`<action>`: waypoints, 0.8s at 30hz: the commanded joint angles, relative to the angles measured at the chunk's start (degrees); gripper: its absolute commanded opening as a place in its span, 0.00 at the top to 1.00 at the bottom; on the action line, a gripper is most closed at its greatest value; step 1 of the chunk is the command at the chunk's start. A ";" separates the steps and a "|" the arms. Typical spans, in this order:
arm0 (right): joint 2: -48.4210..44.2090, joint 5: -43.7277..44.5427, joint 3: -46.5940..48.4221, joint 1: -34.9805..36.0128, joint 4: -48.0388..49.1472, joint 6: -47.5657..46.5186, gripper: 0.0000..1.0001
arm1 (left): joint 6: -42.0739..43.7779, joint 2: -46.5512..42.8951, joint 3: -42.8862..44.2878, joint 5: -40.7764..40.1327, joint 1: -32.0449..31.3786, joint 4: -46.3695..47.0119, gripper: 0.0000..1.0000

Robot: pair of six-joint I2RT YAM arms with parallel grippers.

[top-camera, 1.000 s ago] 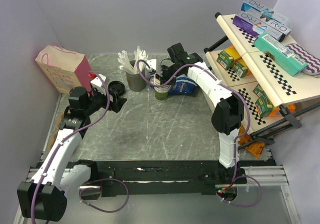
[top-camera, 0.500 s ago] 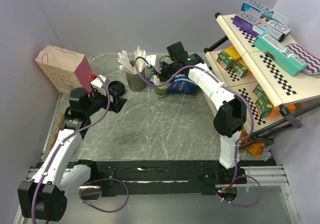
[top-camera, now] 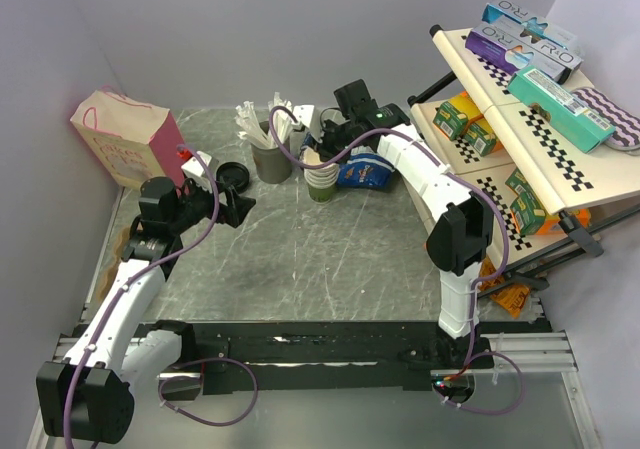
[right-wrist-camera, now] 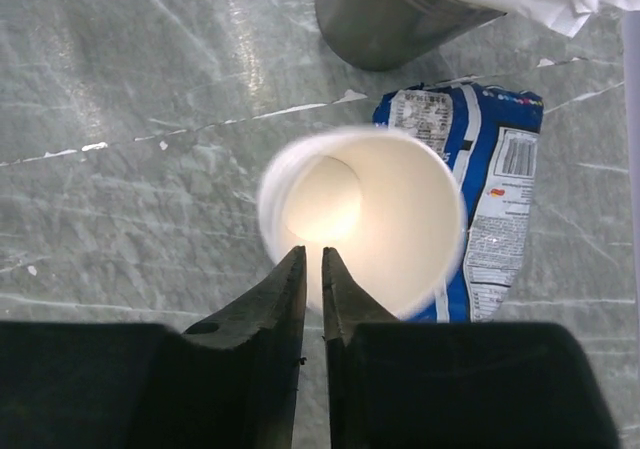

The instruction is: Pack the takeout coffee

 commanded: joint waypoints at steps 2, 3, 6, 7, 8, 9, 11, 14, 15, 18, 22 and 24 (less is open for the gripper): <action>-1.60 -3.56 2.10 0.30 -0.86 0.62 0.70 | -0.76 -0.61 -0.18 1.07 0.21 2.45 0.03; -2.39 -4.44 0.79 0.39 -0.16 0.53 0.63 | -0.76 -0.61 -0.18 1.16 0.21 2.36 0.03; -4.68 -6.64 -1.32 0.48 1.70 -0.95 0.54 | -0.68 -0.61 -0.44 1.07 0.21 2.62 0.03; -4.51 -6.47 -1.24 0.74 1.52 -1.49 0.53 | -0.94 -0.61 -0.62 1.16 0.21 2.80 0.03; -3.90 -5.69 -0.89 0.74 0.39 -2.10 0.53 | -0.94 -0.53 -0.62 1.16 0.21 2.89 0.03; -3.28 -5.24 0.07 0.74 -0.14 -2.45 0.53 | -1.03 -0.53 -0.62 1.24 0.21 2.98 0.03; -1.00 -4.02 1.13 0.74 -1.37 -2.55 0.54 | -1.12 -0.35 -0.35 1.16 0.13 2.80 0.03; 0.76 -4.44 1.22 0.57 -1.47 -2.28 0.56 | -0.59 -0.17 -0.09 0.98 0.21 2.45 0.03; 0.85 -5.14 0.70 0.57 -1.38 -2.54 0.58 | -0.41 -0.17 0.00 0.72 0.21 2.19 0.03; 0.85 -5.85 -0.18 0.74 -0.42 -2.20 0.60 | -0.24 -0.17 0.00 0.54 0.21 2.10 0.03; 1.12 -5.94 -0.10 0.65 -0.41 -2.11 0.64 | -0.68 -0.09 -0.18 0.63 0.21 2.45 0.03; 1.12 -5.94 -0.45 0.74 -0.50 -2.46 0.68 | -0.85 0.09 -0.35 0.46 0.30 2.89 0.03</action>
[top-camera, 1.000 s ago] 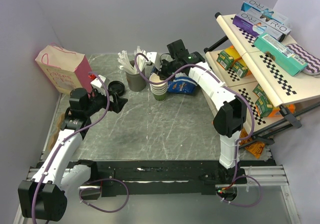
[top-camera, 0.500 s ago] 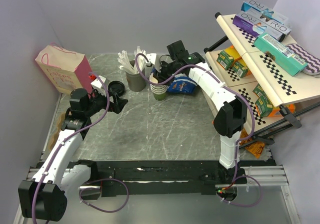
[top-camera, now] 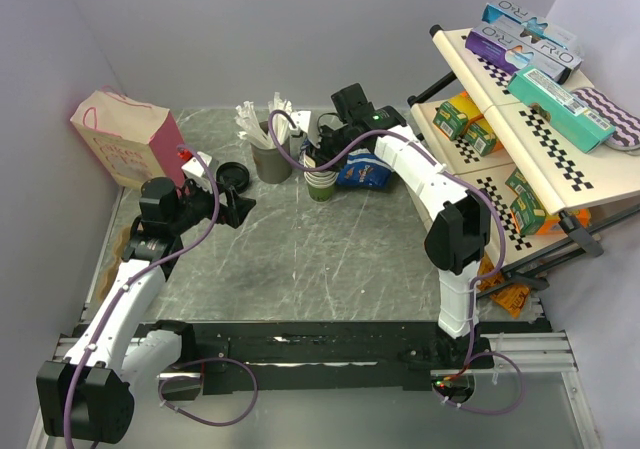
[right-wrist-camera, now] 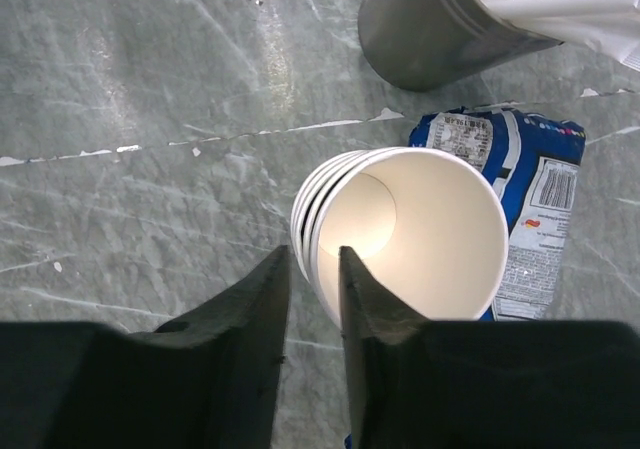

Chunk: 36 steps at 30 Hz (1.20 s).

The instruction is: Pack the takeout coffee

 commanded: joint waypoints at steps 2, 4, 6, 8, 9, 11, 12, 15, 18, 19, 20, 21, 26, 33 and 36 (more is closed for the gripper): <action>0.40 -1.50 0.29 0.30 0.44 -1.02 0.71 | -0.83 0.13 -0.09 0.32 0.30 2.85 0.03; 0.57 -1.24 0.29 0.30 0.18 -1.10 0.71 | -0.83 0.13 -0.18 0.41 0.30 3.02 0.03; 0.66 -1.33 0.29 0.30 0.09 -1.28 0.70 | -0.83 0.31 -0.18 0.32 0.30 3.02 0.03; 0.75 -1.42 0.29 0.30 0.09 -1.45 0.69 | -0.74 0.31 -0.27 0.32 0.30 3.02 0.03; 0.92 -1.50 0.38 0.30 0.00 -1.46 0.69 | -0.74 0.31 -0.27 0.32 0.30 3.02 0.03; 1.27 -1.51 0.82 0.30 -0.26 -1.54 0.69 | -0.74 0.31 -0.27 0.24 0.30 3.02 0.03; 1.45 -1.50 0.91 0.30 -0.26 -1.54 0.69 | -0.83 0.22 -0.27 0.32 0.30 3.02 0.03; 1.98 -0.63 1.26 0.30 -0.18 -1.54 0.69 | -0.83 0.14 -0.44 0.15 0.30 3.11 0.03; 2.33 -0.28 1.26 0.30 0.09 -1.72 0.71 | -0.92 0.05 -0.53 0.15 0.48 3.02 0.03; 2.51 -0.36 1.35 0.30 0.18 -1.63 0.72 | -0.92 0.05 -0.53 0.15 0.48 3.02 0.03; 2.51 -0.45 1.35 0.30 0.26 -1.63 0.73 | -0.92 0.05 -0.53 0.15 0.48 2.93 0.03; 2.42 -0.45 1.43 0.22 0.35 -1.63 0.74 | -0.92 -0.04 -0.53 0.15 0.57 2.93 0.03; 2.68 -0.80 2.22 0.30 0.26 -1.63 0.85 | -1.00 0.05 -0.71 0.06 0.57 3.11 0.03; 1.54 -0.63 3.28 0.30 0.53 -0.40 0.84 | -1.18 0.22 -1.06 0.23 0.57 3.72 0.03; 1.01 -0.36 3.02 0.22 0.70 -0.49 0.82 | -1.62 0.40 -1.41 0.50 0.57 4.43 0.03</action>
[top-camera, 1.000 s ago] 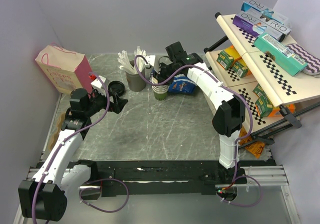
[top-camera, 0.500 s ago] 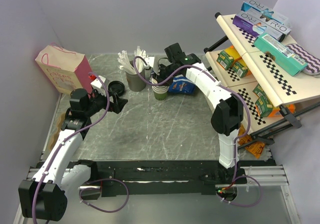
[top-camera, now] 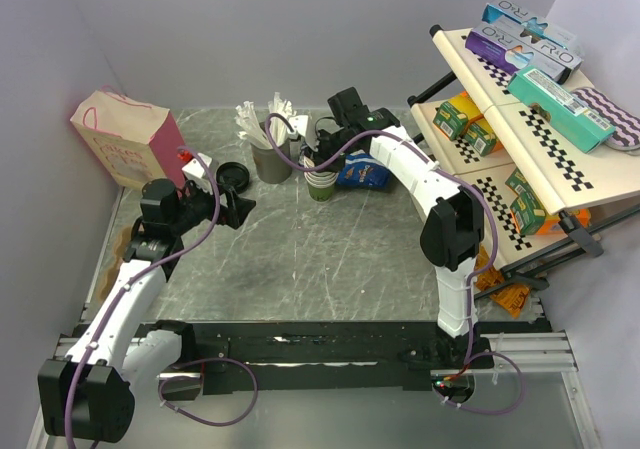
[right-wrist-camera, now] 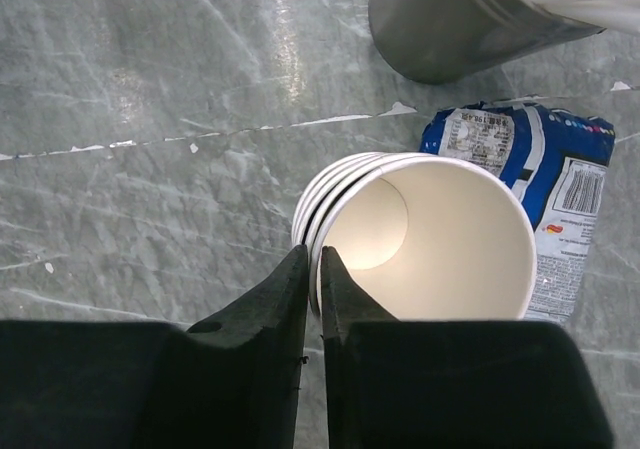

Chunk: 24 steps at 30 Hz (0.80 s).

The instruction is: Pack the takeout coffee

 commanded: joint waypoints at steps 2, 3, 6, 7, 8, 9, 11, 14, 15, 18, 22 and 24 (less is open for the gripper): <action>-1.72 -0.30 2.71 0.30 0.59 -0.21 0.83 | -1.53 0.51 -0.47 0.78 0.33 3.64 0.03; -1.63 -0.21 2.88 0.30 0.42 -0.29 0.85 | -1.54 0.51 -0.56 0.78 0.41 3.73 0.03; -1.72 0.05 2.97 0.30 1.03 0.32 0.96 | -1.54 0.68 -0.38 0.78 0.41 3.73 0.03; -1.98 0.06 3.15 0.30 1.56 0.41 0.97 | -1.62 0.86 -0.30 0.96 0.33 3.73 0.03; -2.24 0.23 3.32 0.30 1.91 0.76 0.98 | -1.71 0.86 -0.30 0.96 0.33 3.82 0.03; -3.12 0.41 3.06 0.39 2.78 1.63 1.00 | -2.06 1.12 -0.30 1.05 0.33 3.91 0.03; -4.35 1.63 2.27 0.30 5.67 2.78 1.00 | -2.59 1.30 -0.38 1.49 0.33 4.34 0.03; -6.20 2.95 0.78 0.30 6.92 1.82 1.00 | -3.55 1.83 -0.56 1.75 0.24 5.22 0.03; -6.38 3.30 0.95 0.39 6.75 1.47 1.00 | -3.82 2.09 -0.56 1.84 0.33 5.40 0.03; -6.90 4.19 1.04 0.39 6.31 0.68 1.00 | -3.82 2.79 -0.03 1.84 0.33 5.66 0.03; -7.87 6.73 -0.89 0.92 7.18 -1.08 1.00 | -3.38 4.02 1.02 1.93 0.24 4.61 0.03; -9.19 7.70 -3.00 1.00 8.93 -1.78 1.00 | -3.82 4.46 1.20 1.75 0.24 4.96 0.03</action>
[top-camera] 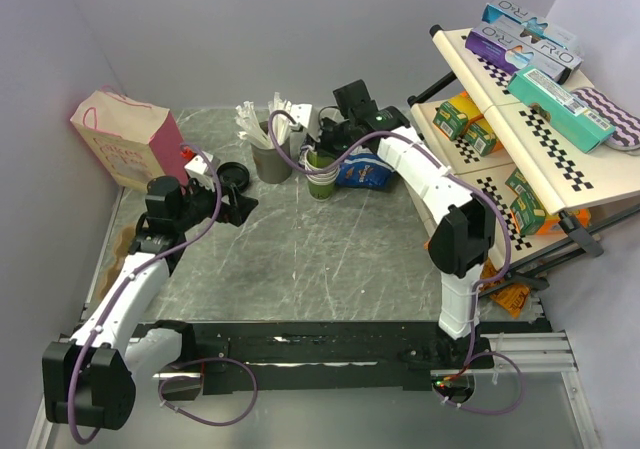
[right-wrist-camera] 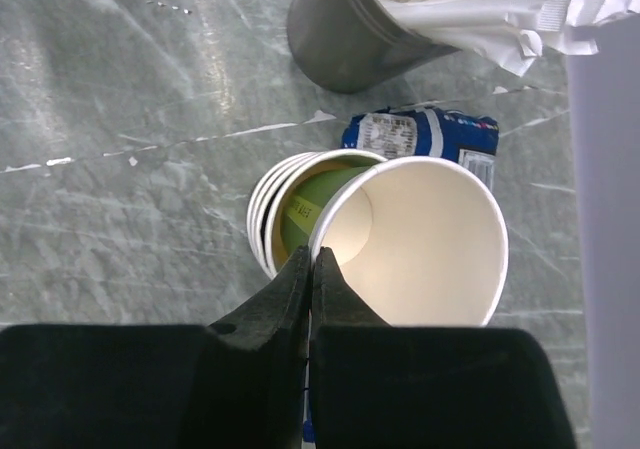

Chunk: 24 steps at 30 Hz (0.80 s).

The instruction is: Pack the takeout coffee

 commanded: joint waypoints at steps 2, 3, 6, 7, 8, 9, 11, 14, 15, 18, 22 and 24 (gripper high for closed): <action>-5.98 3.92 -3.94 1.53 4.38 -3.69 1.00 | -1.22 0.66 1.31 1.49 0.15 2.78 0.03; -6.42 4.01 -4.21 1.62 4.81 -3.61 1.00 | -1.39 0.66 1.31 1.49 0.15 2.78 0.03; -7.74 3.57 -2.81 1.97 4.46 -2.38 1.00 | -1.40 0.49 1.22 1.40 0.15 2.52 0.03; -8.26 3.57 -2.29 2.15 4.90 -1.86 1.00 | -1.40 0.40 1.22 1.40 0.15 2.51 0.03; -9.31 3.57 -1.15 2.41 5.17 -1.68 1.00 | -1.31 0.31 1.22 1.31 0.15 2.43 0.03; -9.76 3.66 -0.44 2.59 5.08 -1.50 1.00 | -1.40 0.31 1.22 1.31 0.15 2.34 0.03; -10.72 3.40 2.27 2.94 3.68 -1.59 1.00 | -1.40 0.40 1.31 1.40 0.15 2.43 0.03; -11.95 2.08 4.57 3.82 0.17 -1.85 1.00 | -1.40 0.66 1.92 1.40 0.15 2.25 0.03; -12.57 1.73 4.49 4.34 -0.71 -1.85 1.00 | -1.22 0.83 2.18 1.31 0.15 2.08 0.03; -16.43 -0.72 0.63 5.66 -3.88 -2.64 1.00 | 0.09 1.01 3.85 0.70 0.15 -0.20 0.03; -26.25 -3.54 -16.80 8.56 -3.37 -6.94 1.00 | 2.82 1.80 7.80 -0.88 0.15 -6.18 0.03; -29.08 -3.64 -27.26 10.92 -1.00 -10.97 1.00 | 3.61 2.15 8.42 -2.20 0.15 -8.29 0.03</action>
